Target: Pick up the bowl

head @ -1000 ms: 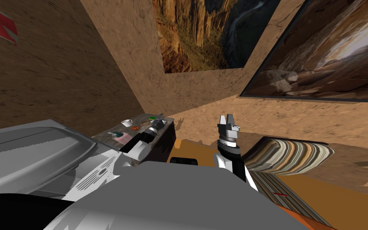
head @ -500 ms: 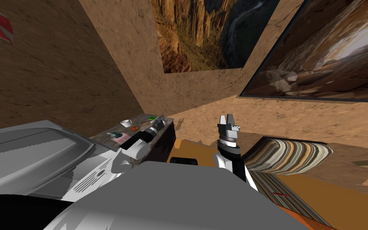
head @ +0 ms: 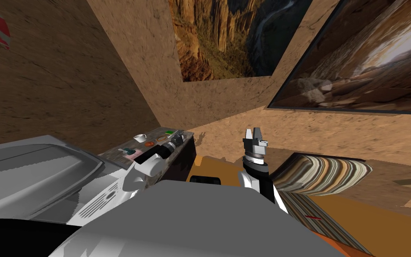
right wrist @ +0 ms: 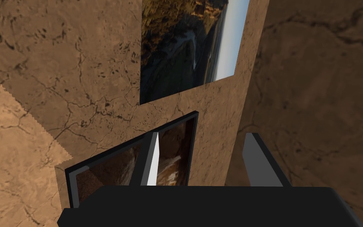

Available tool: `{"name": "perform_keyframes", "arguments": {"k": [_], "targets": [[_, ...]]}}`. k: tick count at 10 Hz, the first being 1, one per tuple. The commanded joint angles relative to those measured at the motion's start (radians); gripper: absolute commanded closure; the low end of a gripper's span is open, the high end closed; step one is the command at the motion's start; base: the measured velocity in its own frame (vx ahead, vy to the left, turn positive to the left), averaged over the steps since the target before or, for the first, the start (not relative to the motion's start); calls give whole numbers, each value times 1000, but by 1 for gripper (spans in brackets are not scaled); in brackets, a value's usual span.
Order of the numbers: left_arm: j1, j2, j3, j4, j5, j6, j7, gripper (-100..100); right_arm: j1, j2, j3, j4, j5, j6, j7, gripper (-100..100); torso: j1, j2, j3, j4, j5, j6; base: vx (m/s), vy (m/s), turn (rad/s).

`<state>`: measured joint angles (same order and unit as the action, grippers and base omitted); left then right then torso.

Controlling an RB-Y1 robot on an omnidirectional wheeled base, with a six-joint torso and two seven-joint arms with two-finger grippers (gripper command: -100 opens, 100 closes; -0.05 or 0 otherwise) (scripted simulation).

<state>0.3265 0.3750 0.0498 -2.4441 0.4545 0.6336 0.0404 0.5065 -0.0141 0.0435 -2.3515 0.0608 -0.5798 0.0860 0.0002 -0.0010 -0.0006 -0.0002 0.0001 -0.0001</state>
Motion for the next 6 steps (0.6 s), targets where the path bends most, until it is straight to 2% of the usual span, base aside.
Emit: {"name": "perform_keyframes", "arguments": {"k": [1, 2, 3, 5, 6], "targets": [[-4, 11, 9, 1, 15, 50, 6, -100, 0, 0, 0, 0, 0, 0, 0, 0, 0, 0, 0, 0, 0, 0, 17, 1, -5], [-4, 11, 9, 1, 15, 66, 6, -100, 0, 0, 0, 0, 0, 0, 0, 0, 0, 0, 0, 0, 0, 0, 8, 0, 1], [-17, 29, 27, 3, 40, 96, 16, -100, 0, 0, 0, 0, 0, 0, 0, 0, 0, 0, 0, 0, 0, 0, 14, -2, -6], [-17, 29, 27, 3, 40, 147, 16, -100, 0, 0, 0, 0, 0, 0, 0, 0, 0, 0, 0, 0, 0, 0, 15, -2, -3], [-29, 47, 46, 6, 65, 175, 26, -100, 0, 0, 0, 0, 0, 0, 0, 0, 0, 0, 0, 0, 0, 0, 20, 2, -7]]}}
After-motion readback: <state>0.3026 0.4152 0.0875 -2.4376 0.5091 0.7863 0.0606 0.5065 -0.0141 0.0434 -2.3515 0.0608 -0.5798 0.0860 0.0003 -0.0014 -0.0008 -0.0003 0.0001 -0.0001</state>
